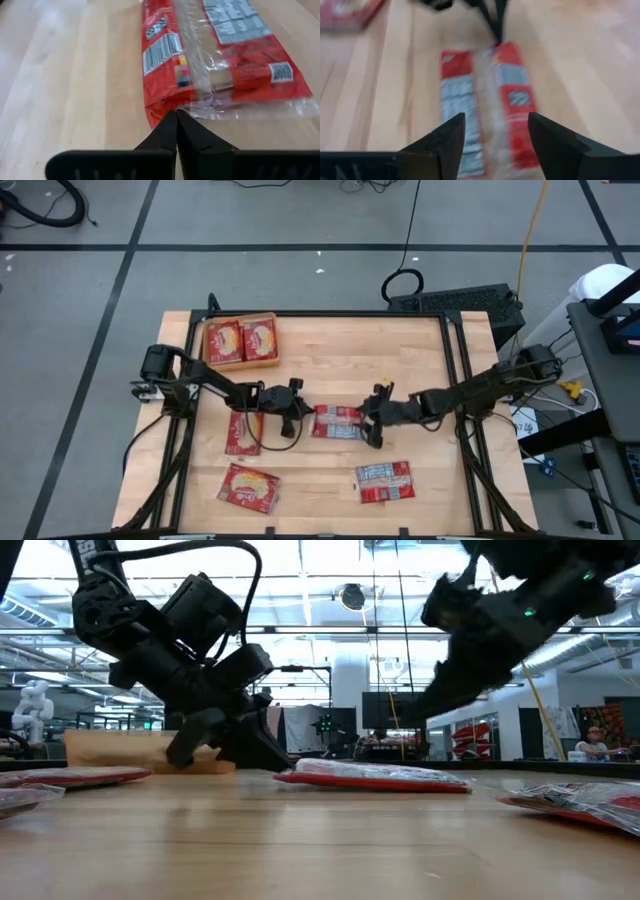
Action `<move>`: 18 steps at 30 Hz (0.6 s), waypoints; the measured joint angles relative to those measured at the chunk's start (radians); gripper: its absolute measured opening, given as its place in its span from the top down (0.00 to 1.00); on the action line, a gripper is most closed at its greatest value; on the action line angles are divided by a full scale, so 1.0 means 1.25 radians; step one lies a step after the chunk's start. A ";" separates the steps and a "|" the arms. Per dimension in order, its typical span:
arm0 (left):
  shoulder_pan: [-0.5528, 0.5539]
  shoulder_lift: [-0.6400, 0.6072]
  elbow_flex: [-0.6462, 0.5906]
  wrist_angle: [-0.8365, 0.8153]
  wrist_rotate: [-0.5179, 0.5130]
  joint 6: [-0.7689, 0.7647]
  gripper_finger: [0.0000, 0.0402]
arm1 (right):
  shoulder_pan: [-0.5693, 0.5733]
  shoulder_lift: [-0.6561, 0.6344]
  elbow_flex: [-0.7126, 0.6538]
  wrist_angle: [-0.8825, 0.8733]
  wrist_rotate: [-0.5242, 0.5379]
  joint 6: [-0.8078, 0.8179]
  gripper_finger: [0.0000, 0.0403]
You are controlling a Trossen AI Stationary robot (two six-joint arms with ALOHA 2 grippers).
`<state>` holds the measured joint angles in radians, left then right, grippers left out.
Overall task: Sort popcorn bags into baskets
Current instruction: Put the red popcorn bag into the orange bin
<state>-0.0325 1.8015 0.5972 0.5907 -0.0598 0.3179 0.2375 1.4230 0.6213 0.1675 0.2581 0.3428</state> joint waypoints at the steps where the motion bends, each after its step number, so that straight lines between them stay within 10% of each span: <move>1: 0.005 0.000 0.000 0.007 0.000 -0.005 1.00 | 0.015 0.004 0.009 -0.023 0.000 0.000 0.46; 11: 0.047 -0.002 0.001 0.029 -0.031 0.007 1.00 | 0.121 0.023 0.029 -0.176 0.169 -0.263 0.43; 18: 0.047 -0.032 0.002 0.053 -0.030 0.010 1.00 | 0.090 0.023 0.029 -0.196 0.138 -0.466 0.43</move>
<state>0.0269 1.7618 0.5993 0.6573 -0.0978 0.3305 0.3501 1.4521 0.6575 -0.0781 0.4310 -0.2402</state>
